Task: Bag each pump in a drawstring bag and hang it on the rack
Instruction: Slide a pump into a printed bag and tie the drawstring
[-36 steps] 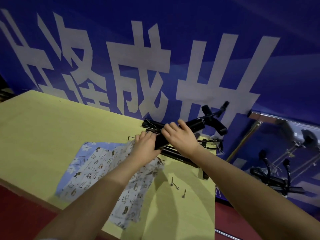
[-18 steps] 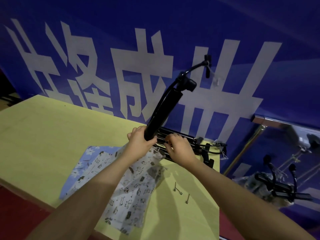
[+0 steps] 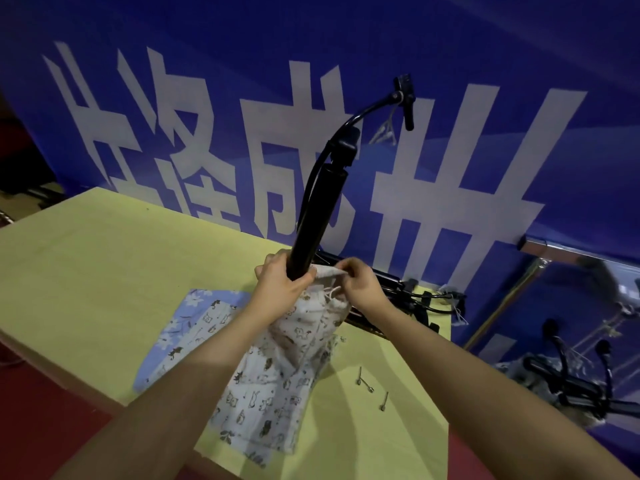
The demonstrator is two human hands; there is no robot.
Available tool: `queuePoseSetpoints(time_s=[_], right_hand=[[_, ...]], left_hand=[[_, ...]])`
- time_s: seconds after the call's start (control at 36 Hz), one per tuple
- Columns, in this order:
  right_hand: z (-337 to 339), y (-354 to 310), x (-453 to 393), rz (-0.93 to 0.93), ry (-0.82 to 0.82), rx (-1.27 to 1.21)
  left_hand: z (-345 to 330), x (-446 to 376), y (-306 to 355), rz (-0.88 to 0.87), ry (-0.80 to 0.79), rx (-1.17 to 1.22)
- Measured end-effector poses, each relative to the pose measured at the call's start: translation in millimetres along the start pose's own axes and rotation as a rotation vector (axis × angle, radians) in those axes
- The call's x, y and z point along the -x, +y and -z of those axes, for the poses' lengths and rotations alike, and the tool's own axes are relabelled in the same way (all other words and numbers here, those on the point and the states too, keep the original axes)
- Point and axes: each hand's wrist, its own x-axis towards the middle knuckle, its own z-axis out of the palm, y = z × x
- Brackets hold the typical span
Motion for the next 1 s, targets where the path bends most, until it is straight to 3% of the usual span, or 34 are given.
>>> queuePoseSetpoints(time_s=[0.14, 0.22, 0.39, 0.5, 0.72, 0.92, 1.0], right_hand=[[13, -15, -1, -0.095, 0.086, -0.196], [20, -19, -3, -0.131, 0.123, -0.192], [27, -16, 2, 0.124, 0.081, 0.309], [24, -16, 1, 0.203, 0.155, 0.462], [30, -36, 10, 0.262, 0.103, -0.148], [24, -45, 17, 0.194, -0.076, -0.201], [20, -39, 18, 0.209, 0.006, -0.204]], left_hand=[[-7, 0, -9, 0.027, -0.039, 0.032], [-9, 0, -7, 0.057, -0.054, 0.046], [-11, -4, -1, 0.058, 0.0, 0.013], [-13, -1, 3, 0.005, 0.025, -0.033], [-14, 0, 0, -0.017, 0.041, -0.138], [-24, 0, -14, -0.05, 0.063, -0.331], [-25, 1, -14, -0.057, 0.041, -0.412]])
